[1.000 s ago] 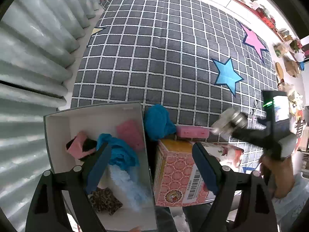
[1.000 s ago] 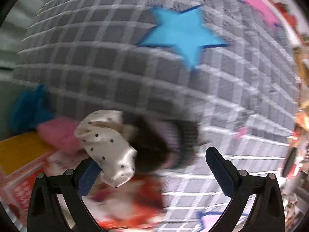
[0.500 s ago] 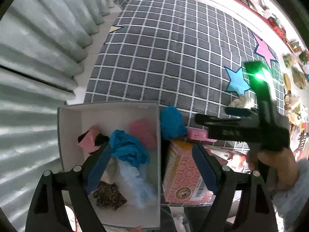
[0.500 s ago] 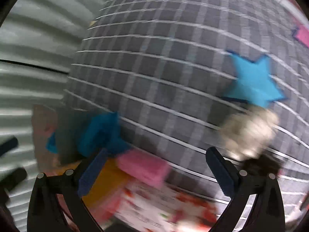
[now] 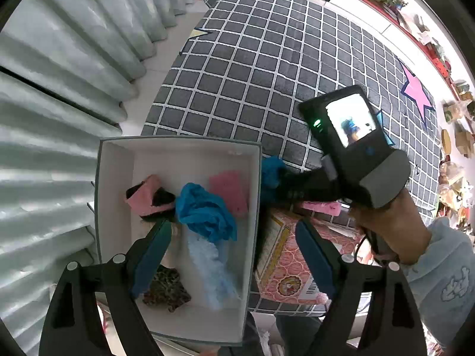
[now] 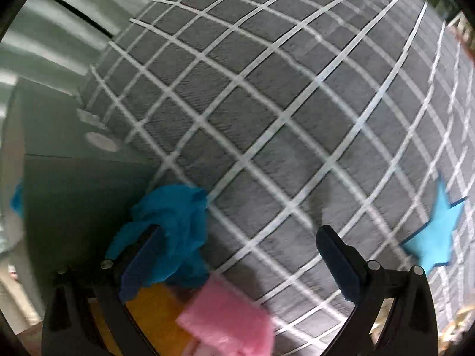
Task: Organize soft objects
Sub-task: 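Move both tools back over the pile of soft items on the bed, then grasp the white polka-dot scrunchie with the right tool while the left tool grasps the pink sponge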
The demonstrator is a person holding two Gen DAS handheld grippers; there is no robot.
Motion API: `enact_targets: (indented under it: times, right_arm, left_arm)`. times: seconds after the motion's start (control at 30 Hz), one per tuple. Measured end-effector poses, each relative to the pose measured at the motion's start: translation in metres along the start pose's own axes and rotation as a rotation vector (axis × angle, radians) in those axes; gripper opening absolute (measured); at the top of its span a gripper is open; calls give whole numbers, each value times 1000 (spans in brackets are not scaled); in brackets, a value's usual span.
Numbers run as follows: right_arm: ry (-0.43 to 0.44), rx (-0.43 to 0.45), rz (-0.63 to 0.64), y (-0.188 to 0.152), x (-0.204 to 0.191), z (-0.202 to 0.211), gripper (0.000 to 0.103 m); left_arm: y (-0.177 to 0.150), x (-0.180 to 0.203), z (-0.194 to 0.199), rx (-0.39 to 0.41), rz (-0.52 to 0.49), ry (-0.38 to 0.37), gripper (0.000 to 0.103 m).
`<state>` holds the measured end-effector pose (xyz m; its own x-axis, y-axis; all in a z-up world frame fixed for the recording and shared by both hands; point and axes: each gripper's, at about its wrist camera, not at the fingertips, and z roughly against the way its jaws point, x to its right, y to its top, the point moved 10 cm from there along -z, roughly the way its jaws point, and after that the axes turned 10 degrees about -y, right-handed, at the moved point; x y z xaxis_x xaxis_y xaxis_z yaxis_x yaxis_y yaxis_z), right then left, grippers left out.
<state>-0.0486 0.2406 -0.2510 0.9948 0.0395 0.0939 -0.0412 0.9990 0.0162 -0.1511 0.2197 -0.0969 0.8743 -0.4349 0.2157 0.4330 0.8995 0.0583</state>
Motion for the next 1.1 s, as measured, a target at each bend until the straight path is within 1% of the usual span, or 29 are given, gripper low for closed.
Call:
enact_targets:
  times: [0.07, 0.13, 0.17, 0.2, 0.23, 0.27, 0.33, 0.37, 0.4, 0.47, 0.5, 0.57, 0.63, 0.67, 0.7, 0.77, 0.8, 0.83, 0.87, 0.9, 0.93, 0.97, 1.03, 1.07, 1.1]
  right_arm:
    - [-93, 9, -56, -1, 30, -1, 103]
    - [-173, 21, -153, -3, 71, 1, 103]
    - [-192, 23, -208, -6, 90, 5, 103]
    - [-155, 23, -267, -11, 105, 11, 103]
    - [-92, 16, -299, -15, 107, 15, 103]
    - [10, -4, -324, -22, 102, 21, 103]
    - [171, -35, -311, -31, 79, 32, 103]
    - [215, -44, -268, -37, 63, 36, 103]
    - [217, -58, -193, -43, 47, 39, 103]
    - [181, -73, -96, -50, 26, 37, 103]
    - [168, -74, -70, -53, 20, 36, 103]
    - [185, -103, -59, -58, 10, 29, 103]
    - [232, -159, -73, -69, 6, 20, 103]
    - [234, -172, -78, -73, 8, 16, 103]
    - [211, -180, -77, -79, 11, 12, 103]
    - [217, -175, -78, -85, 21, 9, 103]
    - [192, -156, -87, -84, 28, 11, 103]
    - [109, -99, -106, -80, 43, 17, 103]
    - [15, -68, -114, -79, 66, 22, 103]
    - [-130, -38, -114, -77, 87, 25, 103]
    - [-243, -3, -129, -75, 109, 31, 103]
    - [-271, 25, -176, -75, 127, 38, 103]
    - [-242, 63, -334, -83, 163, 51, 103]
    - [-239, 67, -378, -89, 175, 54, 103]
    - [-232, 66, -418, -86, 183, 54, 103]
  left_arm:
    - [0, 1, -1, -4, -2, 1, 88]
    - [0, 1, -2, -6, -6, 1, 88]
    - [0, 1, -3, -6, -7, 0, 88]
    - [0, 2, -4, -7, -7, -3, 88]
    - [0, 3, -6, -10, -7, -6, 88]
    - [0, 3, -7, -13, -7, -7, 88]
    - [-1, 5, -11, -23, -6, -7, 88]
    - [-1, 7, -11, -25, -9, -7, 88]
    - [-1, 9, -10, -23, -14, -6, 88]
    - [-1, 10, -9, -16, -25, -2, 88]
    - [-2, 12, -7, -14, -28, -1, 88]
    - [-3, 12, -7, -14, -25, -3, 88]
    - [-4, 12, -7, -14, -22, -2, 88]
    - [-3, 12, -7, -14, -21, -2, 88]
    - [-4, 12, -7, -15, -19, -2, 88]
    - [-5, 12, -8, -17, -17, -4, 88]
    - [-5, 13, -8, -17, -18, -3, 88]
    - [-5, 13, -8, -17, -19, -2, 88]
    - [-5, 14, -8, -18, -20, 0, 88]
    - [-5, 15, -8, -19, -22, 0, 88]
    - [-6, 17, -8, -19, -25, 0, 88]
    - [-5, 18, -8, -18, -27, -1, 88]
    - [-5, 23, -9, -18, -37, -3, 88]
    - [-5, 27, -10, -20, -44, -7, 88]
    - [-4, 32, -10, -20, -53, -11, 88]
